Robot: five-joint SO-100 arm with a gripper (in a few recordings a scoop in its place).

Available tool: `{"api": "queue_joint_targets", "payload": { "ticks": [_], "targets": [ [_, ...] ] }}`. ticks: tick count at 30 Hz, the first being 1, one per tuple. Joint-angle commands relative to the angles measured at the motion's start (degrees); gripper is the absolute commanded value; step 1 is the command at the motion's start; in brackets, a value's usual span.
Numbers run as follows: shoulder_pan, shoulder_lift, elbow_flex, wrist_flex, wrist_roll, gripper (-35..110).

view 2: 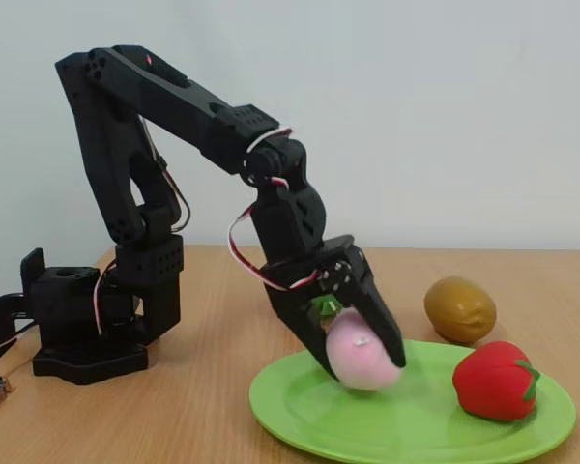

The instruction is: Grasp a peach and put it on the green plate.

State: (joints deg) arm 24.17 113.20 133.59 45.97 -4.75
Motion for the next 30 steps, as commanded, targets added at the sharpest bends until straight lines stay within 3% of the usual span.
{"api": "queue_joint_targets", "payload": {
  "ticks": [1, 18, 30],
  "targets": [
    [0.88, 0.0, 2.2, -1.76, -1.41, 26],
    [0.62, -0.09, 5.01, -4.83, -2.99, 31],
    [-2.29, 8.96, 6.86, -4.22, -3.52, 33]
  ]
}}
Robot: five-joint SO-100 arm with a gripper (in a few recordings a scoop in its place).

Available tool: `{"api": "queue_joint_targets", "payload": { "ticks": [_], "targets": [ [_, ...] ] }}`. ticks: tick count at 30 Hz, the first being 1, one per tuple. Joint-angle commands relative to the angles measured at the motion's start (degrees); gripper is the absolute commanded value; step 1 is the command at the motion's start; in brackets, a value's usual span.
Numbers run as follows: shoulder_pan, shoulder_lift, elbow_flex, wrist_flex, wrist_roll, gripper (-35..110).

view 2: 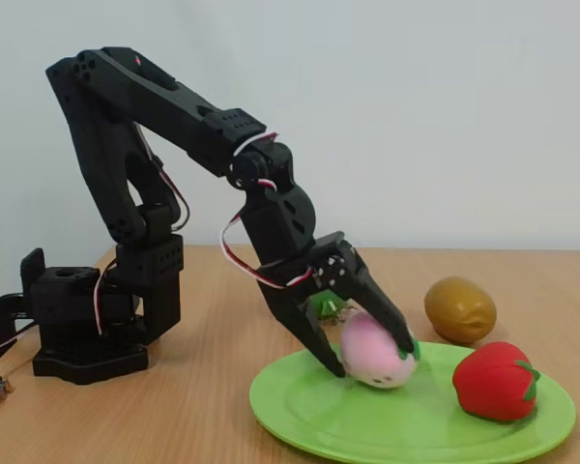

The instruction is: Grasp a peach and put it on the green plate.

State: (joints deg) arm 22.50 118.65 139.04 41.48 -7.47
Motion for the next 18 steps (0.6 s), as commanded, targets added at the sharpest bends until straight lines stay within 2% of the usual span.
{"api": "queue_joint_targets", "payload": {
  "ticks": [1, 18],
  "targets": [
    [-1.14, 4.22, 1.85, 0.35, -0.79, 33],
    [-7.56, 22.32, 8.88, 4.31, -1.14, 32]
  ]
}}
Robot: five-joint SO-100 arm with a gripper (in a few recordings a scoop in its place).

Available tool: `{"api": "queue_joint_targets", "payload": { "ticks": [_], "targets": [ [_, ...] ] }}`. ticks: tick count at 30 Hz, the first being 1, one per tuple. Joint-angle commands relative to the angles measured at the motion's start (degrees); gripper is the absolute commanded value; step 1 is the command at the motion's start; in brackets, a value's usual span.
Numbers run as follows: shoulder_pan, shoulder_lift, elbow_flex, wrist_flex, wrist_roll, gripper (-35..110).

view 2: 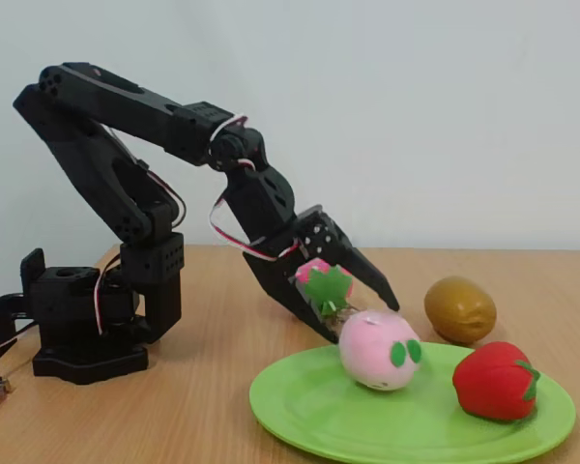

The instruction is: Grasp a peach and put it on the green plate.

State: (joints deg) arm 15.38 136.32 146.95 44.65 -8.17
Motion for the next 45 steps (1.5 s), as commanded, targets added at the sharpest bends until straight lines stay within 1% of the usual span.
{"api": "queue_joint_targets", "payload": {
  "ticks": [1, 4, 7, 12, 16, 20, 24, 28, 33, 38, 45],
  "targets": [
    [-0.97, 6.24, 0.97, 1.14, -0.53, 31],
    [-3.08, 12.39, 1.58, 1.14, -0.79, 26],
    [-5.89, 19.86, 2.99, 0.35, -0.35, 18],
    [-11.6, 31.82, 7.91, -2.2, -0.26, -3],
    [-14.06, 38.76, 14.59, -5.8, -0.44, -8],
    [-14.59, 44.3, 23.55, -10.63, -0.53, -8],
    [-16.96, 48.96, 31.38, -10.81, -3.52, -8],
    [-18.19, 52.47, 36.21, -10.72, -2.9, -8],
    [-18.72, 52.56, 38.67, -10.63, 2.46, -8],
    [-19.34, 52.56, 38.67, -4.31, 7.29, -8],
    [-19.25, 52.56, 38.5, -2.2, 8.35, -8]
  ]
}}
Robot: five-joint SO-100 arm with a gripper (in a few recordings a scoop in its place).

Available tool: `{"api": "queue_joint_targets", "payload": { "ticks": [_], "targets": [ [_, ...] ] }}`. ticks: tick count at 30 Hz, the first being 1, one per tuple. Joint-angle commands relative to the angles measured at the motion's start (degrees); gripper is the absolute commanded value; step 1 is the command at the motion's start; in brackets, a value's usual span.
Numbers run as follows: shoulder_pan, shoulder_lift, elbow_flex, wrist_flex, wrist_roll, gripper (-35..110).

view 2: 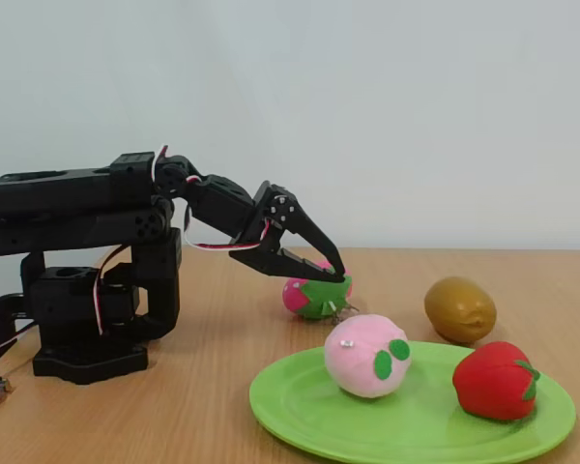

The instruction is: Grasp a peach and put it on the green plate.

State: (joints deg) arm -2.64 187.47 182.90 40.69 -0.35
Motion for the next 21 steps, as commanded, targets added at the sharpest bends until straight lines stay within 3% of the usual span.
{"api": "queue_joint_targets", "payload": {
  "ticks": [1, 15, 21],
  "targets": [
    [-1.23, 1.41, 2.11, 3.08, 0.53, -8],
    [-1.14, 1.32, -5.19, 30.41, 2.37, -8],
    [-0.88, 1.32, -5.19, 30.41, 2.64, -8]
  ]
}}
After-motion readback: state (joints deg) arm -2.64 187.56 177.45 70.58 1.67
